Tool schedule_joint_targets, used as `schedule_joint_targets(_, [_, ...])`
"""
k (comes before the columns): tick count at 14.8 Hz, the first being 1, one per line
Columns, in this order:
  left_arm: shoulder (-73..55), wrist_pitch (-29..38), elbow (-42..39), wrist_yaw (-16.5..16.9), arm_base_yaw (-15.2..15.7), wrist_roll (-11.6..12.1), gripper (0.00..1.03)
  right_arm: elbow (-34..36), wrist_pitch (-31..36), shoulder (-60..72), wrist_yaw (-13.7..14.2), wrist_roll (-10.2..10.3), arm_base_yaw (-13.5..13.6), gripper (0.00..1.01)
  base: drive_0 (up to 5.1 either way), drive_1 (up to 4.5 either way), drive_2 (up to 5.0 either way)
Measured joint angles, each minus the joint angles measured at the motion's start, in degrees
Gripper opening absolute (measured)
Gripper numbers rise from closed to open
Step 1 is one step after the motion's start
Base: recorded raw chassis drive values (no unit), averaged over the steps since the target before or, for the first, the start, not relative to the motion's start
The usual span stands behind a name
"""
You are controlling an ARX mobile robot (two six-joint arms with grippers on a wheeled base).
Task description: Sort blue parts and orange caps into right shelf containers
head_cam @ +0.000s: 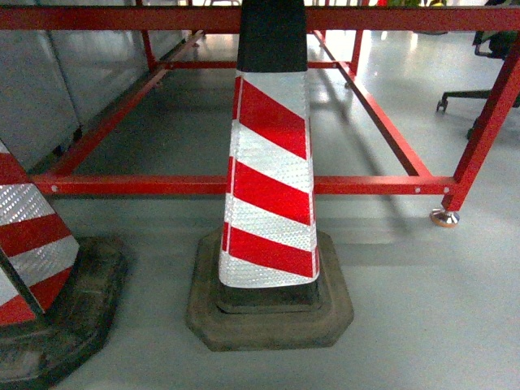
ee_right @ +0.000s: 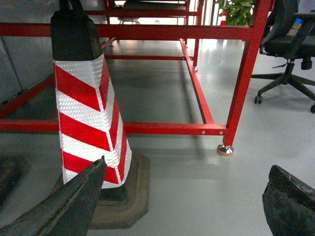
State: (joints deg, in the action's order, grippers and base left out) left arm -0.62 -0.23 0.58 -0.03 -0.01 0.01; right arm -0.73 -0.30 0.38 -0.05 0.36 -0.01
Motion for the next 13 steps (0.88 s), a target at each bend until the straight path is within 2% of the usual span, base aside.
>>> schedule_joint_targets(13, [0.00,0.00,0.00,0.00,0.00,0.00,0.98,0.00,0.00,0.00,0.00,0.00,0.00,0.98,0.0,0.00,0.0])
